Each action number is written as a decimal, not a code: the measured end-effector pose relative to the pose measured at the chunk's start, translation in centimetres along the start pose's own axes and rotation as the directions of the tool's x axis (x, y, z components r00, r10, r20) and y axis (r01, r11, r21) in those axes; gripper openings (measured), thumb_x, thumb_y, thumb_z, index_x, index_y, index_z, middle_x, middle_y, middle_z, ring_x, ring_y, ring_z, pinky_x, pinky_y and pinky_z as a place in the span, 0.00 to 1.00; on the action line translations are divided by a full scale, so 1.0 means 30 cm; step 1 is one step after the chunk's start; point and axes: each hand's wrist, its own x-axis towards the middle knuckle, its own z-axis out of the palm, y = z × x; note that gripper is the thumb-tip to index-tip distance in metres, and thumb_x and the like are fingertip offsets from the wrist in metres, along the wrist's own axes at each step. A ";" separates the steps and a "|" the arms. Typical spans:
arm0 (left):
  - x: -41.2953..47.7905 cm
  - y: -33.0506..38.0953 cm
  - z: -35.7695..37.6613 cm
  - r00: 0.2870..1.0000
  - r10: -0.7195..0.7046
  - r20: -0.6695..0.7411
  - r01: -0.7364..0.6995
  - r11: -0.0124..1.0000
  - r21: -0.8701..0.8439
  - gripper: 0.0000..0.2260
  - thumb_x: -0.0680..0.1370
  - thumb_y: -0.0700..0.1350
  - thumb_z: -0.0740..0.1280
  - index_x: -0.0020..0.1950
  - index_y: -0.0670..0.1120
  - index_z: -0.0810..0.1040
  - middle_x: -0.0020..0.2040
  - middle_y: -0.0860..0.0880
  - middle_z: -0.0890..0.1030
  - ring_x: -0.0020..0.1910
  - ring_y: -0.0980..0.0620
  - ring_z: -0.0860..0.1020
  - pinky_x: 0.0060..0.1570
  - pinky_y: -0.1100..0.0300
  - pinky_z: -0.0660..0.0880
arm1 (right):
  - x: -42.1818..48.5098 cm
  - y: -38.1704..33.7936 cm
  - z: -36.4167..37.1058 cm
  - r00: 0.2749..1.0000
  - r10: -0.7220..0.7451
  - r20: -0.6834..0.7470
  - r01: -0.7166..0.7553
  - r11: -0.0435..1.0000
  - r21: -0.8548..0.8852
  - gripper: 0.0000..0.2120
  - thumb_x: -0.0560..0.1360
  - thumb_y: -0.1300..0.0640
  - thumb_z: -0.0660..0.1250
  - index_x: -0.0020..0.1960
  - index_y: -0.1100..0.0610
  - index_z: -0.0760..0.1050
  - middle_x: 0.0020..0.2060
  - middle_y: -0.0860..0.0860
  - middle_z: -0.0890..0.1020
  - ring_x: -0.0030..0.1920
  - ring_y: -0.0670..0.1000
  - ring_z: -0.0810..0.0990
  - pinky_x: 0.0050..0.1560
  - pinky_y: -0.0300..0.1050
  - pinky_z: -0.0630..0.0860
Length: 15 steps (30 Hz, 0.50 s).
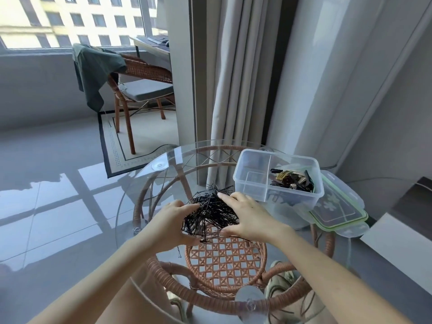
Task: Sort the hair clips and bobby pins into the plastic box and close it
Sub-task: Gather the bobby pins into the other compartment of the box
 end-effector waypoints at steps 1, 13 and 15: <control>-0.001 0.008 0.001 1.000 0.007 -0.020 -0.008 1.000 -0.023 0.37 0.65 0.55 0.74 0.71 0.55 0.63 0.58 0.49 0.73 0.56 0.51 0.71 0.57 0.57 0.72 | 0.014 -0.007 0.009 1.000 -0.006 -0.028 0.006 1.000 0.025 0.40 0.70 0.44 0.70 0.75 0.47 0.52 0.68 0.53 0.64 0.67 0.55 0.65 0.66 0.51 0.66; -0.030 0.085 0.023 0.962 -0.020 -0.273 0.024 1.000 0.012 0.09 0.74 0.42 0.67 0.53 0.47 0.81 0.46 0.48 0.83 0.43 0.52 0.79 0.50 0.60 0.78 | -0.017 -0.051 0.016 0.941 -0.113 -0.320 0.124 0.992 0.013 0.09 0.76 0.61 0.63 0.53 0.63 0.78 0.49 0.57 0.80 0.51 0.56 0.78 0.54 0.46 0.74; -0.034 0.087 0.018 0.960 -0.038 -0.278 0.041 0.999 0.004 0.07 0.74 0.40 0.66 0.49 0.45 0.83 0.43 0.48 0.84 0.39 0.52 0.78 0.47 0.59 0.79 | -0.032 -0.064 -0.013 0.932 -0.089 -0.350 0.118 0.991 0.062 0.09 0.75 0.62 0.63 0.49 0.62 0.81 0.46 0.56 0.82 0.48 0.54 0.79 0.52 0.43 0.75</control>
